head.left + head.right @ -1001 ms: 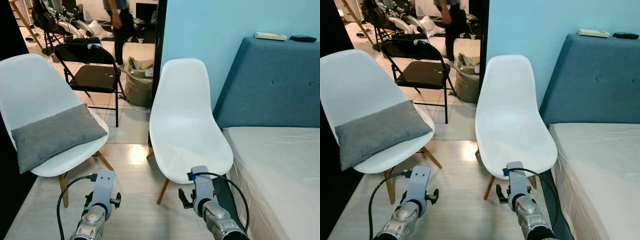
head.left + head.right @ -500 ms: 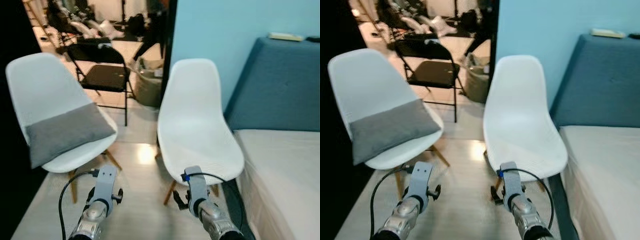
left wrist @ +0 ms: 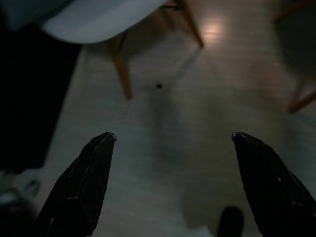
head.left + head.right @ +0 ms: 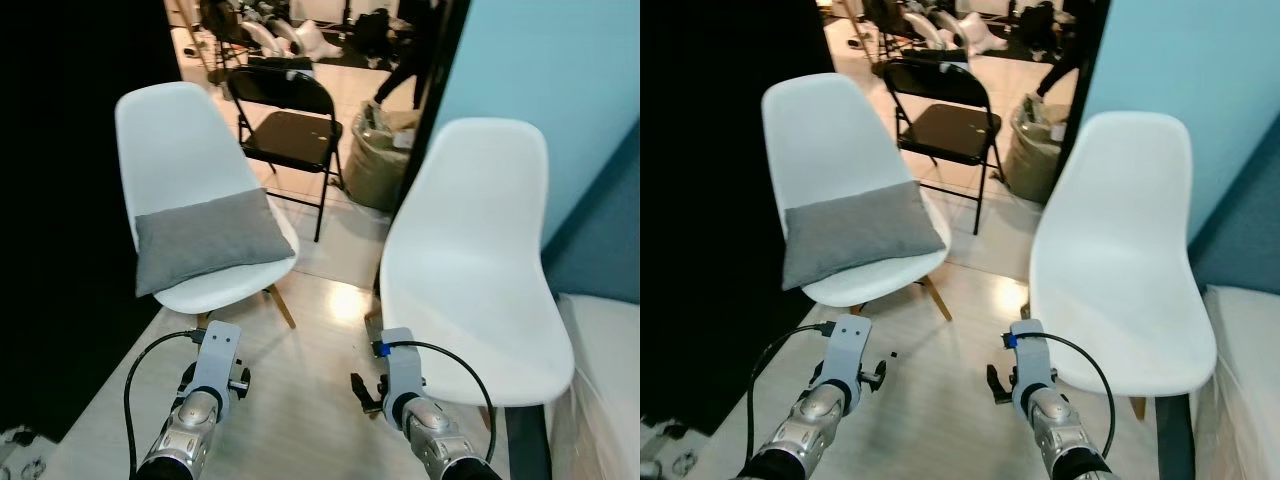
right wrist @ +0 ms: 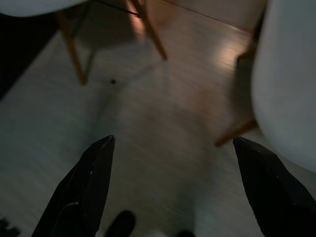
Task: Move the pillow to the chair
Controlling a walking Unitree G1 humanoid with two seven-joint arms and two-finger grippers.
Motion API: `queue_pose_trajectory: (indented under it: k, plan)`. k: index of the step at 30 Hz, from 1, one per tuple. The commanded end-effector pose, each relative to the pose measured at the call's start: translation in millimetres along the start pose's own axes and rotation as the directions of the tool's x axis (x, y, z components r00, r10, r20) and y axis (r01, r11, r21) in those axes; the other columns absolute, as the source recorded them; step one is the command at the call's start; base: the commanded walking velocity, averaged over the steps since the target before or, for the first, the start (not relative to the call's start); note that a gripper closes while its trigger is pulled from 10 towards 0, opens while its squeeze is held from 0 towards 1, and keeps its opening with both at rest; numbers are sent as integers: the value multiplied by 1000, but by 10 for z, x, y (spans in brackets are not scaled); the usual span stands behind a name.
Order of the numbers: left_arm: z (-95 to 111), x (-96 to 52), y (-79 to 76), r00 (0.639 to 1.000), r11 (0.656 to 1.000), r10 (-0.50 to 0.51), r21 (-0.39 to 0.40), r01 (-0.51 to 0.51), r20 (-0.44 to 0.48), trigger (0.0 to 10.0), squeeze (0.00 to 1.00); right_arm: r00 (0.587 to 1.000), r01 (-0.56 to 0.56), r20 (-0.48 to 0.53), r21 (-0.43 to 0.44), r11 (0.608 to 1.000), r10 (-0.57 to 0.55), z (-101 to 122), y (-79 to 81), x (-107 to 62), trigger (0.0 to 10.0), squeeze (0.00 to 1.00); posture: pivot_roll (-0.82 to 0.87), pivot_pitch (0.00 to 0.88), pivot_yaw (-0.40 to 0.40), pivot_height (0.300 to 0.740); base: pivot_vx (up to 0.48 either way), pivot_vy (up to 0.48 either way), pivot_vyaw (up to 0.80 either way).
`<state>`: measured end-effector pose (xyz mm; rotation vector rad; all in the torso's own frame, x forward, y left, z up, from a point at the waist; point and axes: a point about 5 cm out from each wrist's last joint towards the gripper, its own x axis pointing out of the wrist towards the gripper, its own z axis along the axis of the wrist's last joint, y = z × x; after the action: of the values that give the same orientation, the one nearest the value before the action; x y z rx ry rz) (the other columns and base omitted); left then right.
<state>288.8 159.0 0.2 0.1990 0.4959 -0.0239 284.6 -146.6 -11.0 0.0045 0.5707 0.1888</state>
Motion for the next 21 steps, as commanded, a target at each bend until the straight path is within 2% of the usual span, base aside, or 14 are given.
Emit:
queue_pose_trajectory:
  k: [1,16,21]
  plan:
    - [-24,-7,-37,1000,1000,-14,14,14,-15,10000,0,1000,11,-17,24,1000,-11,-49,-24,-15,10000,0,18,103,-31,740,0,0,800]
    - [42,9,-91,999,998,-50,31,50,-3,10000,0,1000,25,2,26,999,-26,-30,-45,-18,10000,0,17,79,-23,740,0,0,800]
    - [76,14,-129,997,997,-71,10,71,5,10000,0,997,74,-12,7,997,-73,-32,-132,-26,10000,0,18,69,-28,740,0,0,800]
